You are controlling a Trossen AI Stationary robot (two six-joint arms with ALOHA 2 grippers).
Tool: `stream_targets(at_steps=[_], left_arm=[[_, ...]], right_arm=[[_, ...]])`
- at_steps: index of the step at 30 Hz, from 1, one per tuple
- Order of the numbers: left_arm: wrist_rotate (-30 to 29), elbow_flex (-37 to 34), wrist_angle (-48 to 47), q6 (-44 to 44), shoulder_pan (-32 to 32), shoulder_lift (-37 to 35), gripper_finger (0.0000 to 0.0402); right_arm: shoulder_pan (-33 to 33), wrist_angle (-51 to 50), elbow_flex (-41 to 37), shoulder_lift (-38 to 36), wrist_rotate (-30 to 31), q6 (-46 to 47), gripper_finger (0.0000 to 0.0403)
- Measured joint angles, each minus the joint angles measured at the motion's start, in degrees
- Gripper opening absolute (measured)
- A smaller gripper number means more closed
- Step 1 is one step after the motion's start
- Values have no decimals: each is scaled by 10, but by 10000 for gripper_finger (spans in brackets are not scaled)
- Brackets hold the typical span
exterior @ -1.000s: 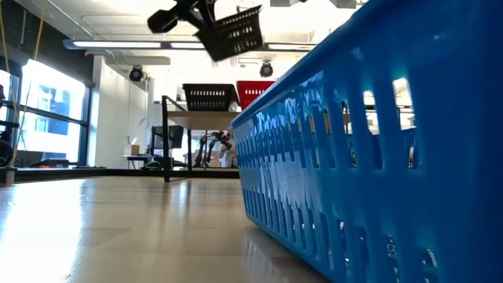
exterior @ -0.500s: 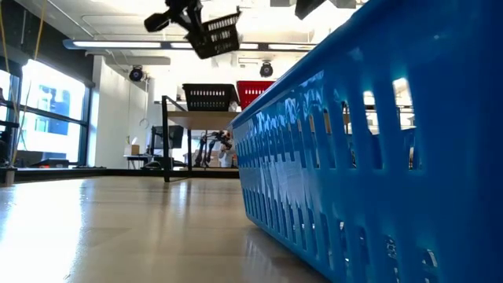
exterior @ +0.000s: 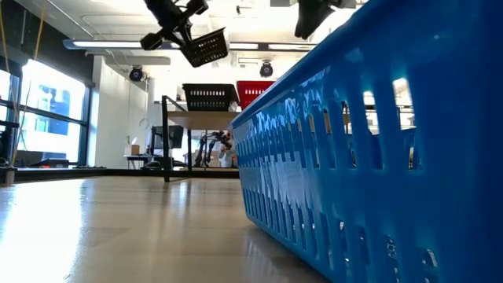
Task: Stack baskets on shelf by color
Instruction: Stack the black bin on top of the black bins on the shelf
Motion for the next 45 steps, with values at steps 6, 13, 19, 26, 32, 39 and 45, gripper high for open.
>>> stream_targets(at_steps=[6,13,19,26,32,39,45], left_arm=[[36,0,-12,23,30,18,0],[63,0,-14,13,16,32,0],[57,0,-32,-29,-3,33,0],[37,0,-42,-70,-10,35,0],[46,0,-42,-91,-10,53,0],[61,0,-42,-92,-9,84,0],[62,0,-42,-81,-3,92,0]], right_arm=[[-29,0,0,0,-1,25,149],[-48,0,0,0,-18,28,149],[-61,0,0,0,-25,5,149],[-70,0,0,0,-25,-23,149],[-70,0,0,0,-26,-37,149],[-70,0,0,0,-27,-42,149],[-70,0,0,0,-28,-47,149]])
